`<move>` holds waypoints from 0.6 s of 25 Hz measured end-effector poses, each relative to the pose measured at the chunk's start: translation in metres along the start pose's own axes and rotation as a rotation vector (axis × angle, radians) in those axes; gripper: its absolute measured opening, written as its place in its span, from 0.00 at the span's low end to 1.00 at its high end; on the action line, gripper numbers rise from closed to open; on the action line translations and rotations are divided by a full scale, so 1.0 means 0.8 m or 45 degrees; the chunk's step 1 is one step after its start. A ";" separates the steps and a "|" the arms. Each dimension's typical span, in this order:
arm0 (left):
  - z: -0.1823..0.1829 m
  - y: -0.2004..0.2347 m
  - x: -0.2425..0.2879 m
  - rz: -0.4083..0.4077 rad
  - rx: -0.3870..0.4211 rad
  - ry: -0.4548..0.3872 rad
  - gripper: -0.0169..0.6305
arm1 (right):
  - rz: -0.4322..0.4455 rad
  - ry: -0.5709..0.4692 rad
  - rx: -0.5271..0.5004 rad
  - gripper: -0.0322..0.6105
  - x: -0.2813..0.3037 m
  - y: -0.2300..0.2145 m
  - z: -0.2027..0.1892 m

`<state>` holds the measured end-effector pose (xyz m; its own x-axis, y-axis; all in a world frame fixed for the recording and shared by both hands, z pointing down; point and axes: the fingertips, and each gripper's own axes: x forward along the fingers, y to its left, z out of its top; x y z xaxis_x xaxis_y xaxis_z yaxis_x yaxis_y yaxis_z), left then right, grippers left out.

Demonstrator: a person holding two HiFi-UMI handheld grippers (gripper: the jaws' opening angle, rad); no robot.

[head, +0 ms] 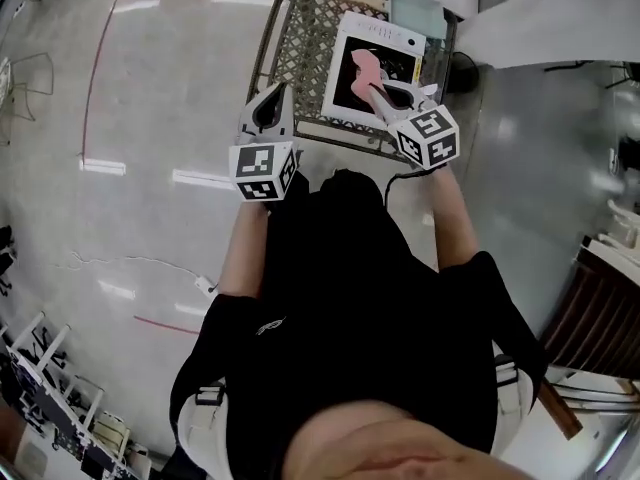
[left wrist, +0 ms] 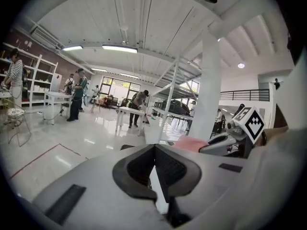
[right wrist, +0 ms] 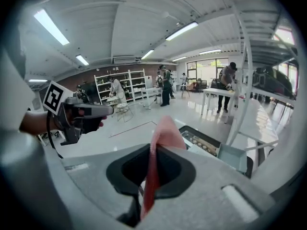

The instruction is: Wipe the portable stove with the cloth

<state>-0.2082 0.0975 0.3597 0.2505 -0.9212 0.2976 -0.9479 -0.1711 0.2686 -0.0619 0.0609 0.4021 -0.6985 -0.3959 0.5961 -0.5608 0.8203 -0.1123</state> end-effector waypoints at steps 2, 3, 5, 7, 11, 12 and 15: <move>-0.002 0.008 0.012 -0.037 -0.015 0.016 0.02 | -0.058 -0.003 0.005 0.06 -0.002 -0.017 0.014; -0.002 0.011 0.020 -0.049 -0.014 0.023 0.02 | -0.087 -0.005 0.001 0.06 0.000 -0.026 0.021; -0.004 0.016 0.040 -0.064 -0.017 0.034 0.03 | -0.141 0.006 -0.035 0.06 0.007 -0.050 0.032; -0.012 0.017 0.063 -0.076 -0.034 0.050 0.03 | -0.184 0.036 -0.102 0.06 0.018 -0.079 0.037; -0.024 0.030 0.111 -0.046 -0.049 0.099 0.03 | -0.246 0.096 -0.295 0.06 0.049 -0.146 0.055; -0.025 0.034 0.121 -0.027 -0.044 0.114 0.03 | -0.255 0.106 -0.346 0.06 0.059 -0.164 0.059; -0.028 0.038 0.140 0.016 -0.012 0.165 0.03 | -0.231 0.115 -0.452 0.06 0.099 -0.210 0.069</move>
<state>-0.2048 -0.0034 0.4220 0.2625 -0.8704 0.4166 -0.9495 -0.1559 0.2725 -0.0469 -0.1311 0.4244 -0.5512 -0.5225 0.6505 -0.4722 0.8381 0.2731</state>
